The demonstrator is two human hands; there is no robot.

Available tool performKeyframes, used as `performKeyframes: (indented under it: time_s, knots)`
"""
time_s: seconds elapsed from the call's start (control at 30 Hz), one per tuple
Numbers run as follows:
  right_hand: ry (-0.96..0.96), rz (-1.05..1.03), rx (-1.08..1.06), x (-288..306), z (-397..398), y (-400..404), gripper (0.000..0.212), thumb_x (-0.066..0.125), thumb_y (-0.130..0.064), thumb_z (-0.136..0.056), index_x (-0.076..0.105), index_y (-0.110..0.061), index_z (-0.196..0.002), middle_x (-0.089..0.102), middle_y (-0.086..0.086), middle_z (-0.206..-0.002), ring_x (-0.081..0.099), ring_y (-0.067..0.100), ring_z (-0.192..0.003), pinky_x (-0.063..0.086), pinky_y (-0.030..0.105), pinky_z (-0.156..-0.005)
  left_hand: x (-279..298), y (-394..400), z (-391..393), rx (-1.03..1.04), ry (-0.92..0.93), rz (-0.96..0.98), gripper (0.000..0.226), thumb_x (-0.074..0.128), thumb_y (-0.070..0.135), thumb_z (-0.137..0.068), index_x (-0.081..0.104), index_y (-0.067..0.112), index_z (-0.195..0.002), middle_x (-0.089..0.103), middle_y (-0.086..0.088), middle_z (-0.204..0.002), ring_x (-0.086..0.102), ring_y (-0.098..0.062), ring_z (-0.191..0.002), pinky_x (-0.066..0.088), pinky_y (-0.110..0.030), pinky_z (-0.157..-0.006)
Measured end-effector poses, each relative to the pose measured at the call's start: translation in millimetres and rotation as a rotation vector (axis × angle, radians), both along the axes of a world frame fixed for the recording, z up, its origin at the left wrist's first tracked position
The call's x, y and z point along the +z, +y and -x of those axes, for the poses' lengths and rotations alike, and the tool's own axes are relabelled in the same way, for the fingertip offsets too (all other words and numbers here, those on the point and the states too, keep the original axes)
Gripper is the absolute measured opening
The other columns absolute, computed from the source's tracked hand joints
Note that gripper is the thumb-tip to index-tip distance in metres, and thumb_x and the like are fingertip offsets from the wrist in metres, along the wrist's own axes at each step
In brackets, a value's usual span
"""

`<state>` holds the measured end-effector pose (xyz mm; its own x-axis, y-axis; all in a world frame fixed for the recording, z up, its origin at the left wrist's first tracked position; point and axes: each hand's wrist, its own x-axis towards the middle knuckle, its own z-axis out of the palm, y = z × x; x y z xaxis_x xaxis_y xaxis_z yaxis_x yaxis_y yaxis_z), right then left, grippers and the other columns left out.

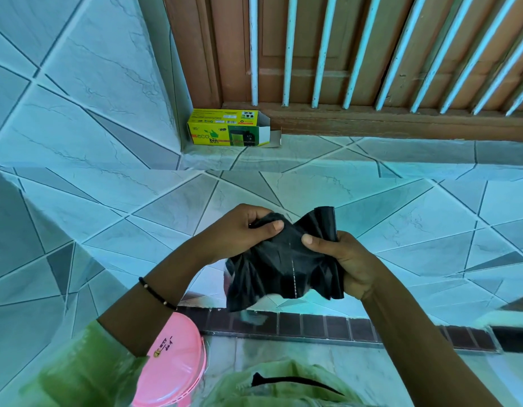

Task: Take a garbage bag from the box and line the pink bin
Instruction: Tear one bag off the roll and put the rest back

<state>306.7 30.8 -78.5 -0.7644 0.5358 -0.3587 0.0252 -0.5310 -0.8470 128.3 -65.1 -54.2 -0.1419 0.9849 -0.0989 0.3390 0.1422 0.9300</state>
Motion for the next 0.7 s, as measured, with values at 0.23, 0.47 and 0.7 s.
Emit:
performKeyframes:
  time_s: [0.23,0.47,0.7]
  knots:
    - [0.085,0.004,-0.106,-0.4,7.6,-9.4,0.028,0.070,-0.011,-0.066,0.068,-0.001,-0.092,0.073,0.015,-0.093,0.070,0.026,-0.083,0.058,0.035,-0.077,-0.3,-4.8,-4.4,-0.003,-0.012,-0.046,0.017,0.059,0.023,-0.089,0.069,0.026,-0.076,0.069,0.010,-0.072,0.064,-0.004,-0.070,0.046,-0.014,-0.064]
    - [0.192,0.069,-0.140,-2.9,13.7,-14.2,0.036,0.085,-0.021,-0.052,0.071,-0.006,-0.082,0.073,0.013,-0.084,0.070,0.025,-0.079,0.058,0.032,-0.072,-1.3,-9.9,-8.9,0.008,-0.104,-0.073,0.020,0.053,0.026,-0.091,0.069,0.018,-0.083,0.070,0.012,-0.073,0.065,-0.002,-0.070,0.046,-0.013,-0.064]
    - [0.050,0.047,0.098,1.6,11.2,-13.2,0.005,0.074,-0.009,-0.071,0.075,-0.010,-0.076,0.073,0.012,-0.082,0.071,0.023,-0.075,0.058,0.032,-0.071,-3.1,-12.1,-8.2,-0.053,-0.020,-0.036,0.025,0.058,0.036,-0.082,0.072,0.018,-0.092,0.074,0.002,-0.086,0.067,-0.007,-0.080,0.050,-0.021,-0.073]
